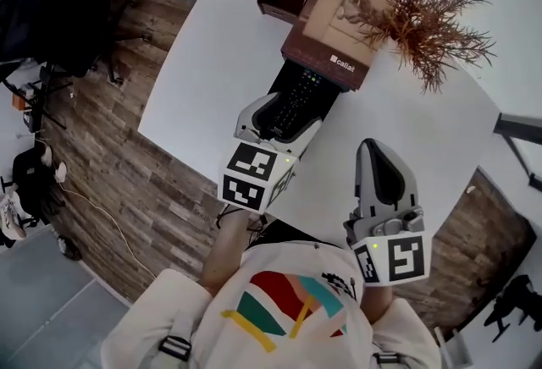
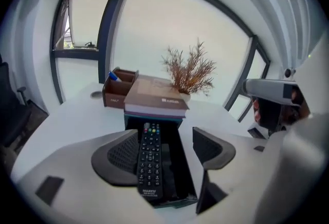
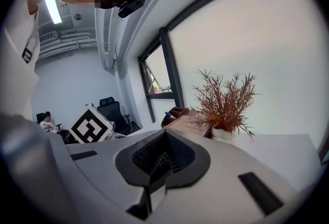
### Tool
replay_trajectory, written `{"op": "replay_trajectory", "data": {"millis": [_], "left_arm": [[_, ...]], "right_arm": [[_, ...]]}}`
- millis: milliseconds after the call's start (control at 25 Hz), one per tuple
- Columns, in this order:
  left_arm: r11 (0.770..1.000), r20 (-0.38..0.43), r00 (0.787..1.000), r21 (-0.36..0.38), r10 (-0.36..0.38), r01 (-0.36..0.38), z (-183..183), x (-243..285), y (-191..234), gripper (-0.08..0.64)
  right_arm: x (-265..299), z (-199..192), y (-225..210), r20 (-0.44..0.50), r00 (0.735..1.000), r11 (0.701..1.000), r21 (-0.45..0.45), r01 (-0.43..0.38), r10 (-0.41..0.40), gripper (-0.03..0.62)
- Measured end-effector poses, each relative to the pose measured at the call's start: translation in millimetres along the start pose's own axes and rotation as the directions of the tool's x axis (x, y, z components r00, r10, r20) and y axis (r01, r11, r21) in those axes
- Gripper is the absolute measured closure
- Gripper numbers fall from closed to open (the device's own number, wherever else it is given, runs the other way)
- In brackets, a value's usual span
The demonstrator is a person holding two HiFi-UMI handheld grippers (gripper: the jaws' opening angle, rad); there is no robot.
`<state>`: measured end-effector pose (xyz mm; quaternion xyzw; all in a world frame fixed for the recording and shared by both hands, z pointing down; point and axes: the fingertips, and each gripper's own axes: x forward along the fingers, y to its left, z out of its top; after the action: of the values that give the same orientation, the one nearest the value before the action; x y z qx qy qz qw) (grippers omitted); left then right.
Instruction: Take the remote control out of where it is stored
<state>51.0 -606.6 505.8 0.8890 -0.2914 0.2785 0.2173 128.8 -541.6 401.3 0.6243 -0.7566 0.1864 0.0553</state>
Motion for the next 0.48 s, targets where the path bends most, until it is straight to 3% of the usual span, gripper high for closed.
{"op": "replay_trajectory", "data": {"millis": [160, 480], "left_arm": [[0.998, -0.159, 0.986, 0.017, 0.056, -0.054, -25, 29, 15, 0.222], [0.998, -0.331, 0.941, 0.027, 0.065, -0.060, -49, 61, 25, 0.225]], "right_arm": [[10, -15, -17, -0.035, 0.999, 0.999, 0.034, 0.018, -0.016, 0.592], [22, -41, -40, -0.092, 0.995, 0.993, 0.113, 0.033, -0.023, 0.592]]}}
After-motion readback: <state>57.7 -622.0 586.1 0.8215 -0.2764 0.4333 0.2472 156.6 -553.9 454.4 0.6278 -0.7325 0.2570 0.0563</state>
